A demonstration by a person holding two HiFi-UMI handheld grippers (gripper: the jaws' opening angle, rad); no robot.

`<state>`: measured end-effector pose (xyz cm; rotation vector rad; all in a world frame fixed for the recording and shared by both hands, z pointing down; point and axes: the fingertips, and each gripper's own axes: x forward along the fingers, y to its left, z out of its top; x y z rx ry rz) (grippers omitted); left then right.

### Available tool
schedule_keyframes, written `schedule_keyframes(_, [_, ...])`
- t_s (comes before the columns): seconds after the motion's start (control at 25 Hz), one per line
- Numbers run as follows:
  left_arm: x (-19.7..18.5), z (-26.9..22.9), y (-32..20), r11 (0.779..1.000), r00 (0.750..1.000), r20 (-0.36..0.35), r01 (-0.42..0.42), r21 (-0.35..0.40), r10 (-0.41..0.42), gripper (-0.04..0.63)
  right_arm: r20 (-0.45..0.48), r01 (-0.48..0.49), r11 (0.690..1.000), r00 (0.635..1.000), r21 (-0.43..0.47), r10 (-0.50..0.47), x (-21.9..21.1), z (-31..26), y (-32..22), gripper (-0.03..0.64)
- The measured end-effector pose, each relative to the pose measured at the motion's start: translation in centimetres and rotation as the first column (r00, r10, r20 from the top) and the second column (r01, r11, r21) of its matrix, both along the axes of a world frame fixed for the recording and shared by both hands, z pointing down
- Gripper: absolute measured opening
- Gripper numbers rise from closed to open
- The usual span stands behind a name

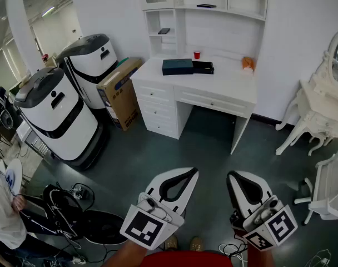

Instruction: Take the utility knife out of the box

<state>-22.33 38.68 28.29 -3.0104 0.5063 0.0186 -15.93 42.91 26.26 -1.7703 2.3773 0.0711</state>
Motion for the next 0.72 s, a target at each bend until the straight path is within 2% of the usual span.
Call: schedule_keyframes(0.72, [0.77, 0.05, -0.24, 1.000, 1.000, 0.007, 0.005, -0.004, -0.005, 0.038, -0.005, 0.019, 0.999, 1.000, 0.026, -0.019, 0.30, -0.72, 0.07, 0.000])
